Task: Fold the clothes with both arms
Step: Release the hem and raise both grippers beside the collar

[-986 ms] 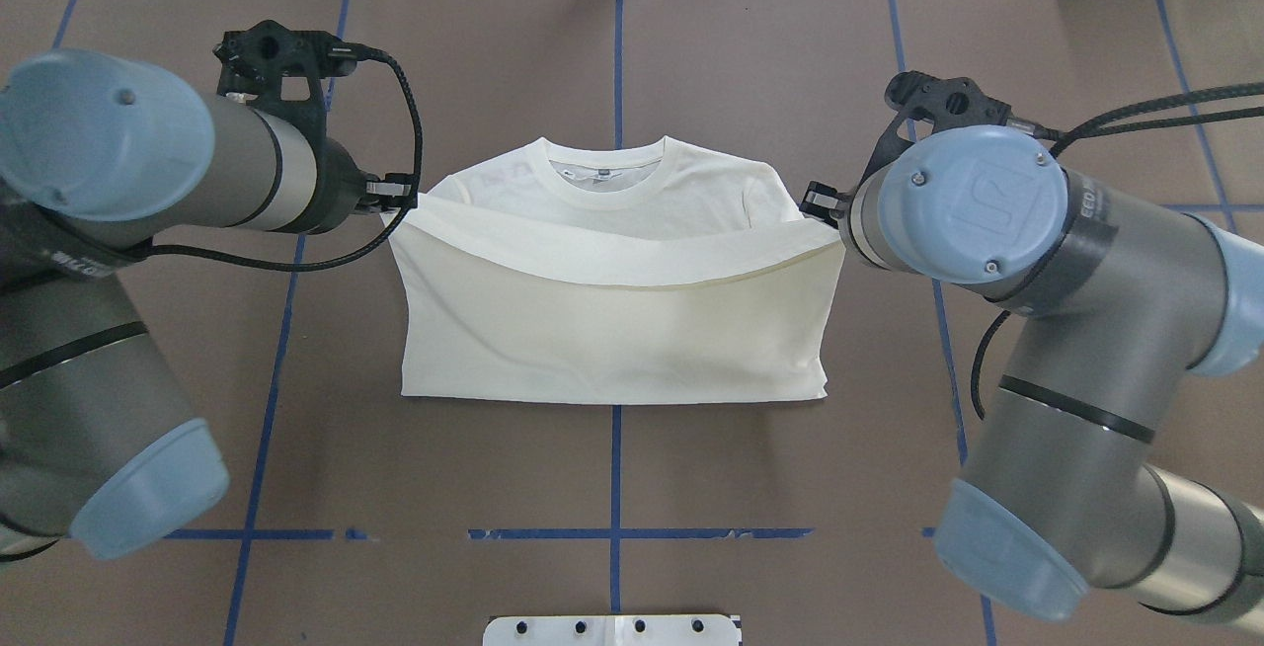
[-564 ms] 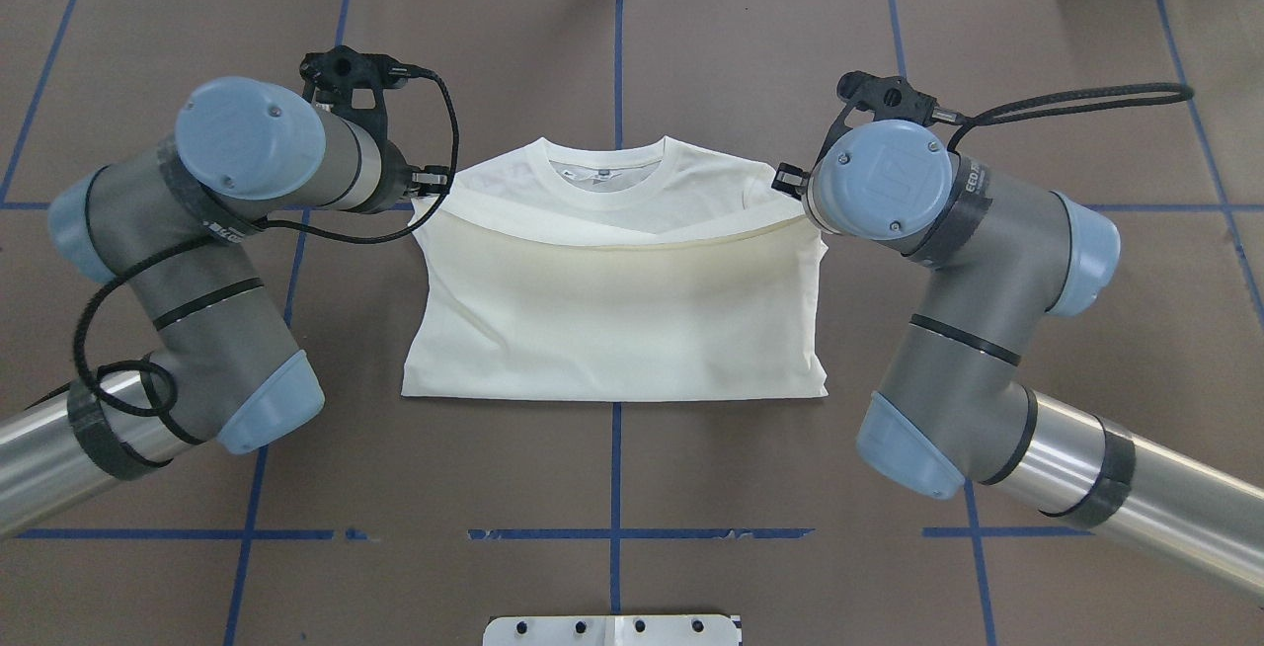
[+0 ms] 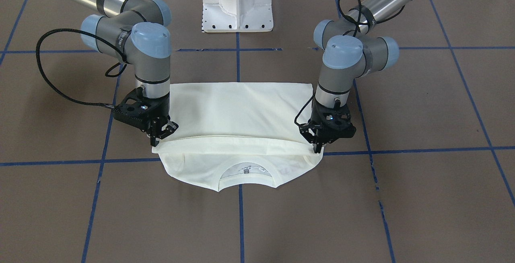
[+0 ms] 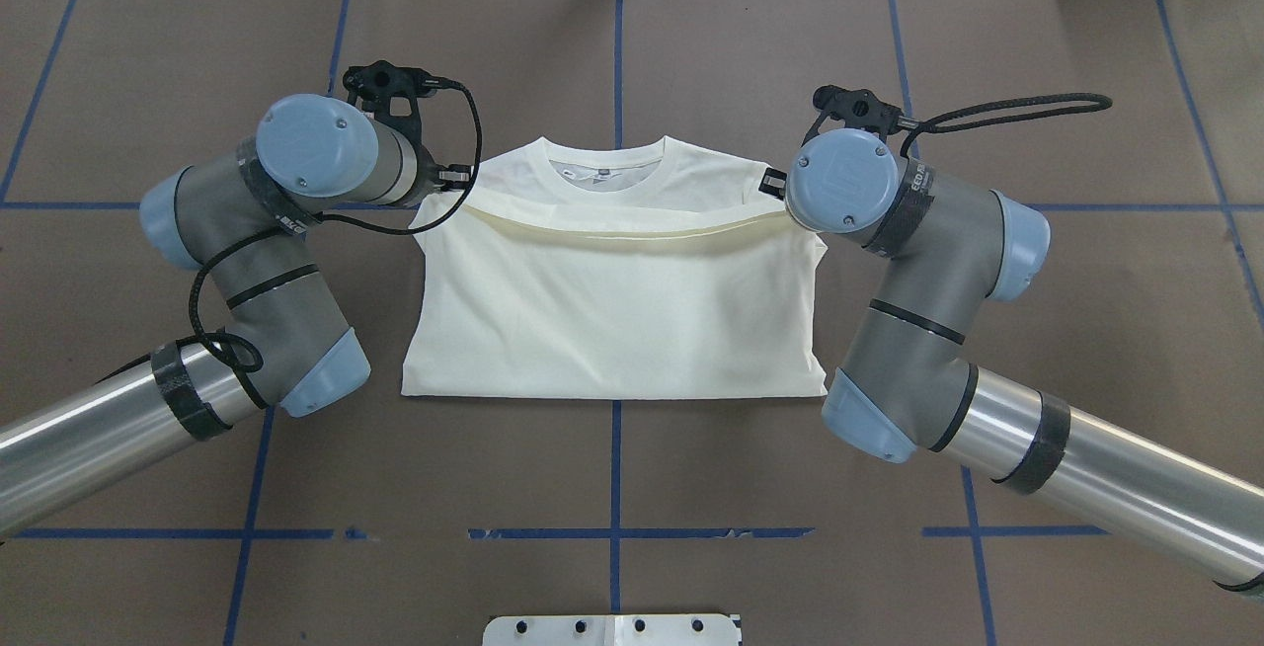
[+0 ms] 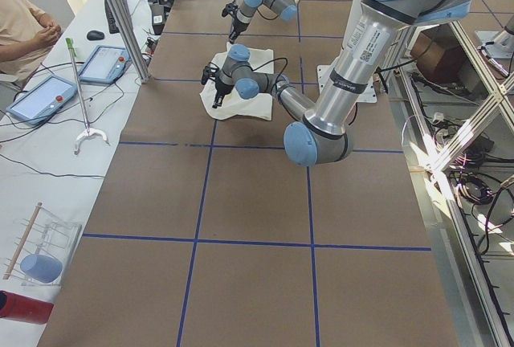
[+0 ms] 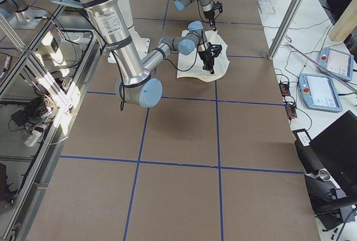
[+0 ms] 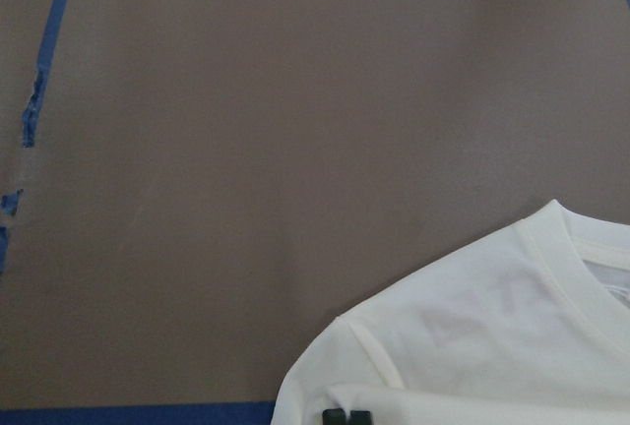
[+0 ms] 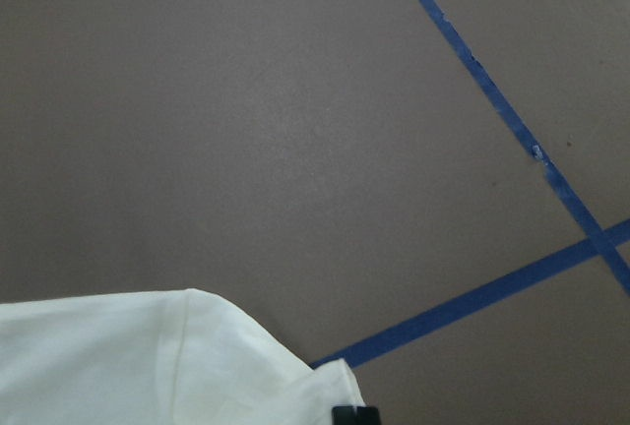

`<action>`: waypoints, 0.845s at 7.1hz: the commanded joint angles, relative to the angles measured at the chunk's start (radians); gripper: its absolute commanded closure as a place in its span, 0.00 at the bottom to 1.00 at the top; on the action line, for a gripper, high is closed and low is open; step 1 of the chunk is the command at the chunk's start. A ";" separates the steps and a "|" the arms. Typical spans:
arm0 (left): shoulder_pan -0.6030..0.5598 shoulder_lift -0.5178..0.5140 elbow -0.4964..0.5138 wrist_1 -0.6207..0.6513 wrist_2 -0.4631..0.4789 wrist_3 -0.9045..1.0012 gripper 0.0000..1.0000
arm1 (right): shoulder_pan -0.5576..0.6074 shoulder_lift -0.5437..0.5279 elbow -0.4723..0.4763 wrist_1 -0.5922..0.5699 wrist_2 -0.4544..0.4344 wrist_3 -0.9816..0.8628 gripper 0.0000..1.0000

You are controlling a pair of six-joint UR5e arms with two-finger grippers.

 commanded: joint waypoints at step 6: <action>0.094 0.323 -0.314 -0.171 -0.085 0.058 0.00 | 0.053 -0.168 0.146 0.256 0.263 -0.301 0.00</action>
